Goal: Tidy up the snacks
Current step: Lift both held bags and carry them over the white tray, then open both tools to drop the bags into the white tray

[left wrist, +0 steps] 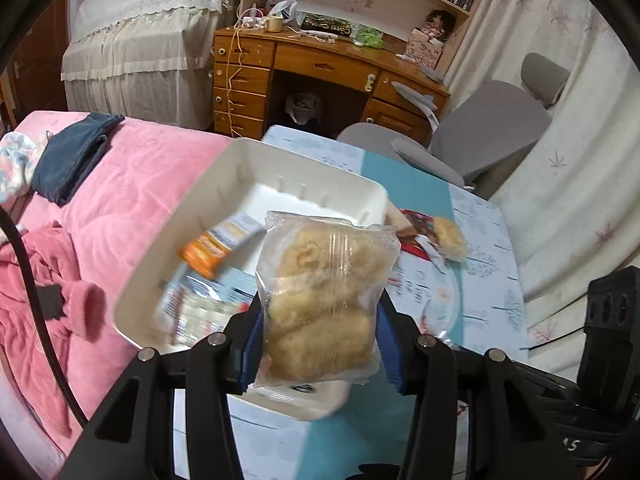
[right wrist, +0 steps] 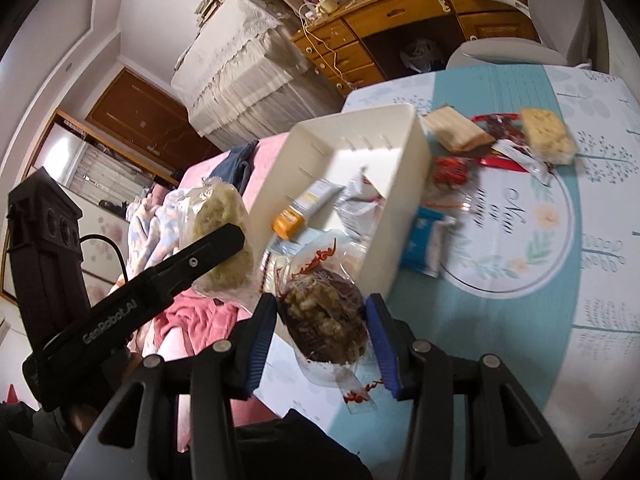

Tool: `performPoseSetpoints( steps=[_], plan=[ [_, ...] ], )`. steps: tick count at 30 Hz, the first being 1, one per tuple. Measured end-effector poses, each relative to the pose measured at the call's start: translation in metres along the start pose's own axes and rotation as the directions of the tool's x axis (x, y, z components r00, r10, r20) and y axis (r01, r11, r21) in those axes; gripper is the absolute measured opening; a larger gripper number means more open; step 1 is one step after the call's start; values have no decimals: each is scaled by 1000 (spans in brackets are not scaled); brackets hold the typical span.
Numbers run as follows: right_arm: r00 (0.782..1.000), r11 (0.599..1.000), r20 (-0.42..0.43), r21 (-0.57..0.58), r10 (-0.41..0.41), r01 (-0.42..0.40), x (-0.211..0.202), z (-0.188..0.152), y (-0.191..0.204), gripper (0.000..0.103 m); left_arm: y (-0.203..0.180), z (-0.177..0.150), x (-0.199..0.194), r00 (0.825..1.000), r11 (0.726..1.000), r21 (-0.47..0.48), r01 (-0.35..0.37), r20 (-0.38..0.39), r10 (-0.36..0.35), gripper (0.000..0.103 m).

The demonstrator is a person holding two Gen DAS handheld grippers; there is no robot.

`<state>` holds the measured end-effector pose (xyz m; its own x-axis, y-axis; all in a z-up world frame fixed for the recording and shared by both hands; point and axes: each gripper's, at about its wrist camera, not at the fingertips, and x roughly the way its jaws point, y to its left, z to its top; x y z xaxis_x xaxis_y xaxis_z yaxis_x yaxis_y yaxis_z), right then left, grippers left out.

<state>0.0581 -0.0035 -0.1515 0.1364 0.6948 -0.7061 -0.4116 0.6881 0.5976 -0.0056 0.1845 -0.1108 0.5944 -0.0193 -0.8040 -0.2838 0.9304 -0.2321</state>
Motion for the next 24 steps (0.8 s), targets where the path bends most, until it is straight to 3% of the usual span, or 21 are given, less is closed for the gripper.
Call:
performPoseSetpoints(
  steps=[10, 19, 21, 23, 24],
  plan=[
    [998, 999, 66, 46, -6, 3, 48, -1, 48, 47, 81, 21, 13, 998, 998, 64, -25, -51, 29, 48],
    [994, 996, 110, 90, -29, 19, 85, -6, 73, 47, 111, 30, 28, 995, 992, 127, -4, -94, 16, 48],
    [992, 994, 121, 107, -45, 32, 88, -5, 75, 49, 112, 31, 32, 993, 991, 137, 11, -121, 6, 53],
    [991, 989, 114, 136, -76, 60, 92, -4, 72, 50, 112, 32, 36, 988, 991, 134, 31, -153, -11, 80],
    [992, 986, 103, 154, -77, 60, 94, -3, 69, 55, 112, 34, 37, 986, 991, 127, 41, -163, -20, 83]
  ],
)
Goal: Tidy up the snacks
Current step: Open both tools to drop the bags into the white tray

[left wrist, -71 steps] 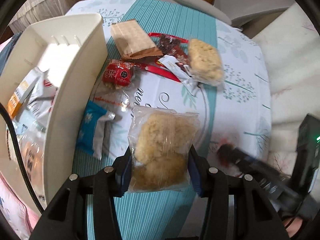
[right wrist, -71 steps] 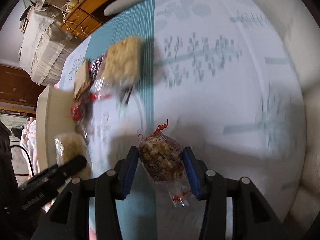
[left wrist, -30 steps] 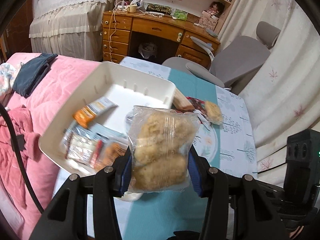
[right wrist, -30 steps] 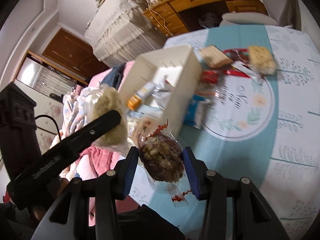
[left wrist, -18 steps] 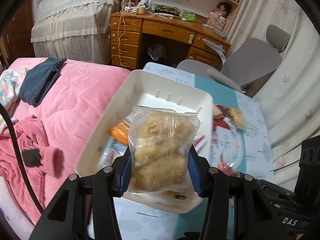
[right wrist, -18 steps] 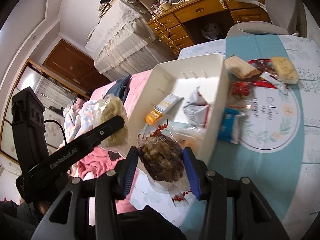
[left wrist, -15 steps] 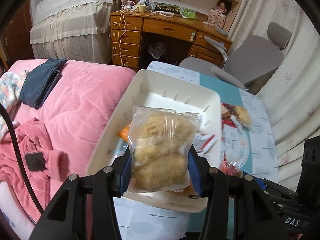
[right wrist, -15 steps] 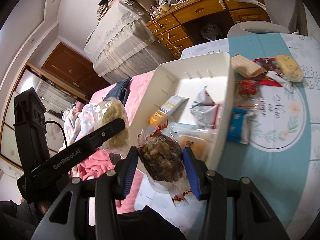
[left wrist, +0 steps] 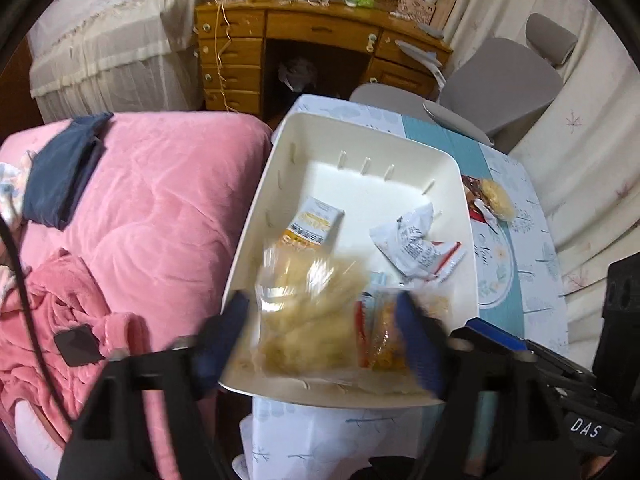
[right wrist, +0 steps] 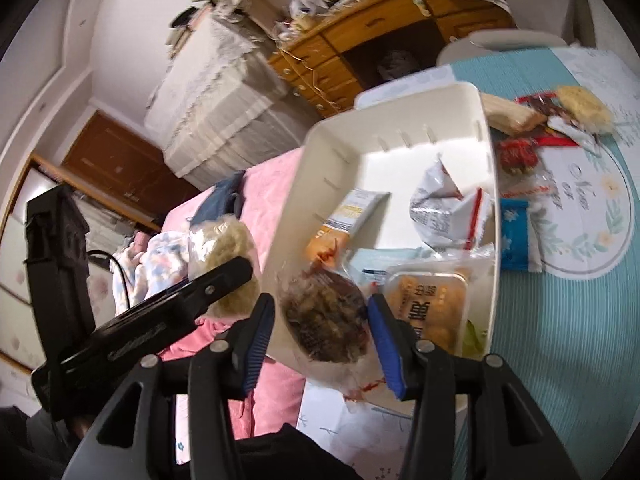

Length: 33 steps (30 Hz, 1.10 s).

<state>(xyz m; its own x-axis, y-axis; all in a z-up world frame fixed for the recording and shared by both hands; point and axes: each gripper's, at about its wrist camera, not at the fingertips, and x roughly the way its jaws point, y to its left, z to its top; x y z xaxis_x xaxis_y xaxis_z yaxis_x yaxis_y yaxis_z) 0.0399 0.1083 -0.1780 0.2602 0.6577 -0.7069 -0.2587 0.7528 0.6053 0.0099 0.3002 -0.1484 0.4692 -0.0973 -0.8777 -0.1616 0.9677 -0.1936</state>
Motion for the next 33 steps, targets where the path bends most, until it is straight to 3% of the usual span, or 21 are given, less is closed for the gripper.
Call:
performPoseSetpoints(
  steps=[3, 13, 15, 24, 33],
  plan=[
    [1000, 999, -3, 28, -22, 22, -3, 1, -4, 64, -3, 4, 3, 999, 1000, -7, 16, -37, -16, 83],
    [988, 986, 13, 55, -156, 155, -35, 4, -24, 67, -30, 29, 4, 988, 995, -72, 66, -132, -75, 84],
    [982, 981, 25, 63, -187, 185, -43, 8, -33, 71, -37, 37, 5, 986, 995, -80, 63, -147, -75, 84],
    [963, 964, 90, 110, -254, 243, -76, 41, -82, 76, -97, 91, 5, 983, 996, -67, 63, -167, -74, 84],
    [927, 932, 126, 139, -353, 335, -93, 87, -138, 76, -163, 154, 44, 964, 995, -87, 44, -259, -66, 84]
  ],
)
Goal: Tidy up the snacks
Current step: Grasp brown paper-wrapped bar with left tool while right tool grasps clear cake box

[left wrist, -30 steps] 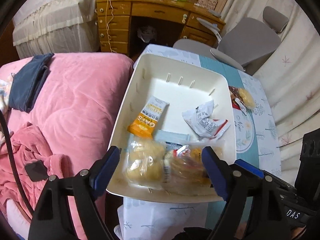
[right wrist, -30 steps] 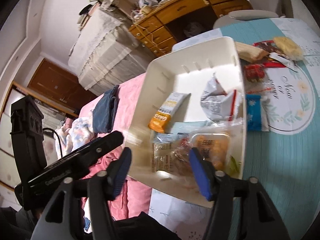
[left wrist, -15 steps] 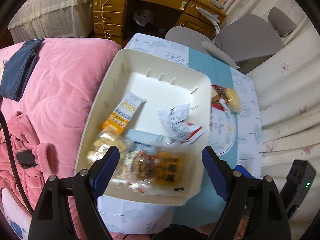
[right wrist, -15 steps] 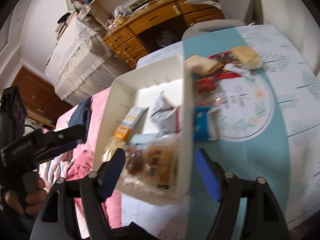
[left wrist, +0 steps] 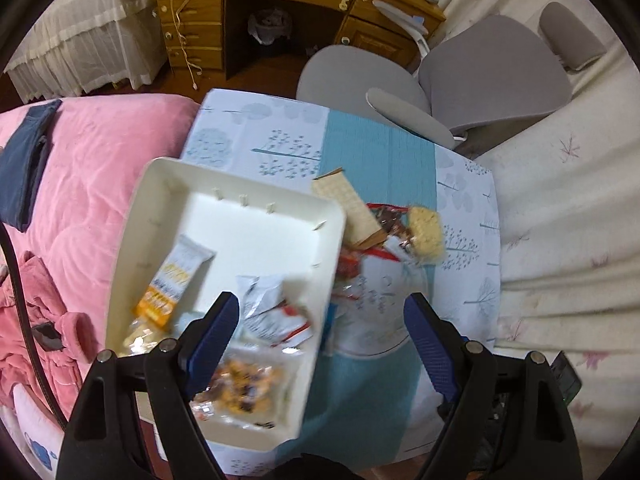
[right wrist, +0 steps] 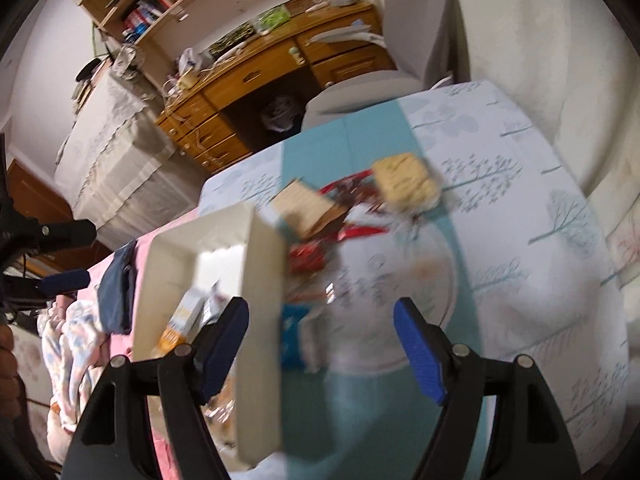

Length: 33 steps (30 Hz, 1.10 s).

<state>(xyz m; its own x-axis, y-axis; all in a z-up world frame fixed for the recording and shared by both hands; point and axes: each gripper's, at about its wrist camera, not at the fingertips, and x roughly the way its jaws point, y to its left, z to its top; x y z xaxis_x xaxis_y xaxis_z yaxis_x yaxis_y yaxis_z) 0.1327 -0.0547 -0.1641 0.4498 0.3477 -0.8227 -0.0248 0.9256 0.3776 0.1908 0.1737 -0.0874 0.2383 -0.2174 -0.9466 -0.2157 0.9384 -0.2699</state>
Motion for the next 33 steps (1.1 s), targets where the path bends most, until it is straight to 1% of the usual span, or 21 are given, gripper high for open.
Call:
performPoseSetpoints(
  steps=[4, 9, 12, 16, 19, 23, 26, 30, 33],
  plan=[
    [999, 1000, 16, 3, -30, 30, 13, 24, -22, 76, -23, 30, 24, 999, 1000, -19, -8, -51, 7, 84],
    [997, 997, 35, -5, -72, 72, 36, 47, -43, 76, -38, 60, 59, 994, 998, -46, -32, -107, 27, 84],
    [995, 996, 50, -6, -91, 92, 53, 58, -57, 76, -46, 79, 88, 987, 997, -64, -45, -155, 35, 84],
    [991, 993, 55, -19, -118, 120, 74, 67, -70, 76, -51, 95, 126, 976, 993, -96, -63, -213, 42, 84],
    [990, 990, 54, -44, -134, 136, 90, 70, -75, 76, -51, 105, 155, 969, 990, -122, -76, -243, 44, 84],
    [988, 984, 65, -97, -142, 148, 109, 72, -75, 76, -46, 113, 188, 959, 982, -159, -98, -278, 51, 84],
    [985, 973, 66, -159, -157, 166, 124, 71, -71, 76, -42, 119, 210, 947, 974, -176, -142, -312, 81, 84],
    [980, 948, 101, -250, -174, 195, 135, 70, -62, 76, -41, 125, 233, 935, 968, -175, -178, -336, 111, 84],
    [978, 931, 91, -299, -189, 208, 146, 70, -58, 76, -42, 127, 249, 921, 965, -161, -209, -364, 139, 84]
  ],
)
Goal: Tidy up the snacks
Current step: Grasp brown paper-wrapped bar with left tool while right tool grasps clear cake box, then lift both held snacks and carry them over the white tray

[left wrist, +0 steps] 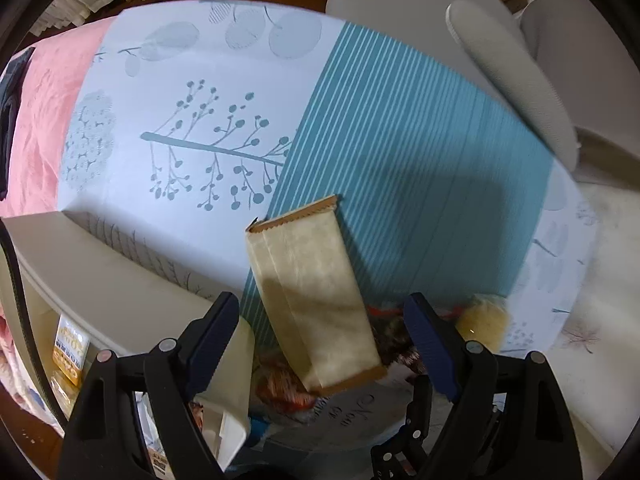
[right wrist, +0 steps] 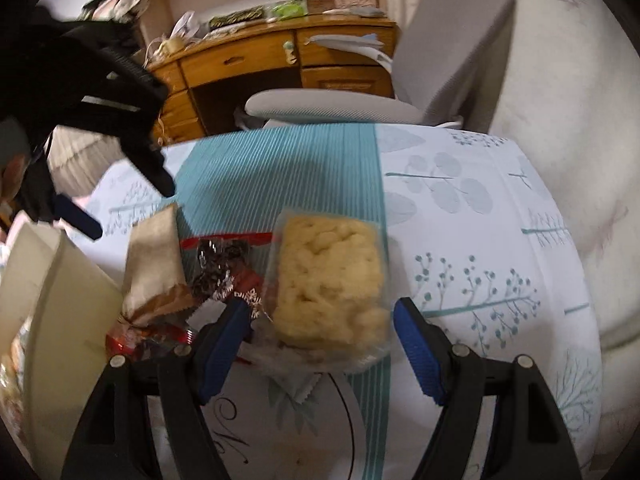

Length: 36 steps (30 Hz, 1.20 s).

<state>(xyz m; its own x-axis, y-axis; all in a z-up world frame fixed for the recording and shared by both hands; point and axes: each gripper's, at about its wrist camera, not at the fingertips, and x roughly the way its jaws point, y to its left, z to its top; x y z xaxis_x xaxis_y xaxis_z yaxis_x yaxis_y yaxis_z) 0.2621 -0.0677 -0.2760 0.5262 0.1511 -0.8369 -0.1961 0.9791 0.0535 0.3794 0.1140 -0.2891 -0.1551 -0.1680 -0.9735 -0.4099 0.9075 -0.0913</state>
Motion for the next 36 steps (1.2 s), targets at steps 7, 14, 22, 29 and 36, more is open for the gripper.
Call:
performPoseSetpoints(
  steps=[7, 14, 22, 29, 36],
  plan=[
    [1000, 1000, 9, 2, -8, 8, 11, 0, 0, 76, -14, 6, 15, 996, 996, 25, -86, -2, 86, 84],
    [1000, 1000, 29, 14, -5, 5, 12, 0, 0, 75, -24, 6, 27, 995, 995, 19, -93, -16, 94, 79],
    [1000, 1000, 22, -1, 2, -2, 9, 0, 1, 60, -17, 12, 36, 998, 997, -27, -70, -12, 69, 60],
    [1000, 1000, -6, -5, 20, -20, 5, 0, 1, 56, -8, 16, 29, 999, 999, -40, -37, 11, 38, 58],
    [999, 999, -30, 10, 43, -43, -9, -4, -2, 56, -1, 6, 13, 997, 998, -23, 50, 54, -49, 56]
  ],
)
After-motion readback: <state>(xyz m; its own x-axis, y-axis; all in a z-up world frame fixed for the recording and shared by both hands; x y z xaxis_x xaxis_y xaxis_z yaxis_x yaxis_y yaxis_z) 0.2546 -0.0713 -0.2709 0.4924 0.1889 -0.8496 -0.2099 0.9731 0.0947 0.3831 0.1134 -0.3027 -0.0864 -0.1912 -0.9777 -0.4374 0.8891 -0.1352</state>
